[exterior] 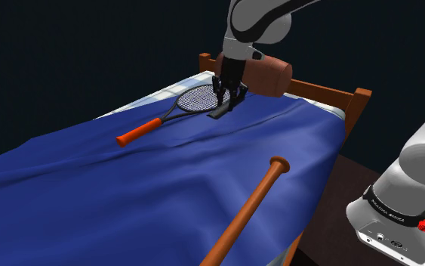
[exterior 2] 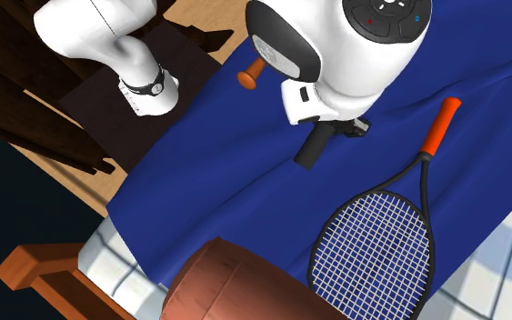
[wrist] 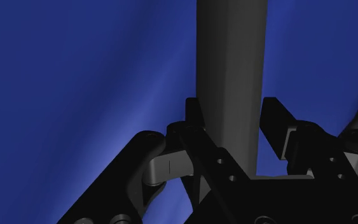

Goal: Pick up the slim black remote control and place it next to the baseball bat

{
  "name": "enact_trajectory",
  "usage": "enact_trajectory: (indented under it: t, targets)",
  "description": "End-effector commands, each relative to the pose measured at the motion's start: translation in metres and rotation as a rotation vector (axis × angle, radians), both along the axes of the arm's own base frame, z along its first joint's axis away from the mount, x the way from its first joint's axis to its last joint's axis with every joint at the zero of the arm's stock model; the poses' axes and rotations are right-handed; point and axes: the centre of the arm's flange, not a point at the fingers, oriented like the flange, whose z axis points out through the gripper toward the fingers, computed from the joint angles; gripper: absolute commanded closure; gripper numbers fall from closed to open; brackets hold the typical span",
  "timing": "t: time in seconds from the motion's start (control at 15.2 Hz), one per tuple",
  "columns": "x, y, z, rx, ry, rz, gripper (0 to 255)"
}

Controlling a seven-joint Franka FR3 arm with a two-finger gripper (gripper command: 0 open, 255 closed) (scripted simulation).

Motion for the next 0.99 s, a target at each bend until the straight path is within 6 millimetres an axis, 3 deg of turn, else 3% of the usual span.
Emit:
enact_trajectory:
  t: [0.0, 0.2, 0.92]
  targets:
    - [-0.001, 0.0, 0.011, 0.0, 0.0, 0.0, 255]
    - [-0.001, 0.0, 0.026, 0.0, 0.0, 0.0, 255]
    - [-0.106, 0.1, 0.026, 0.0, 0.0, 0.0, 255]
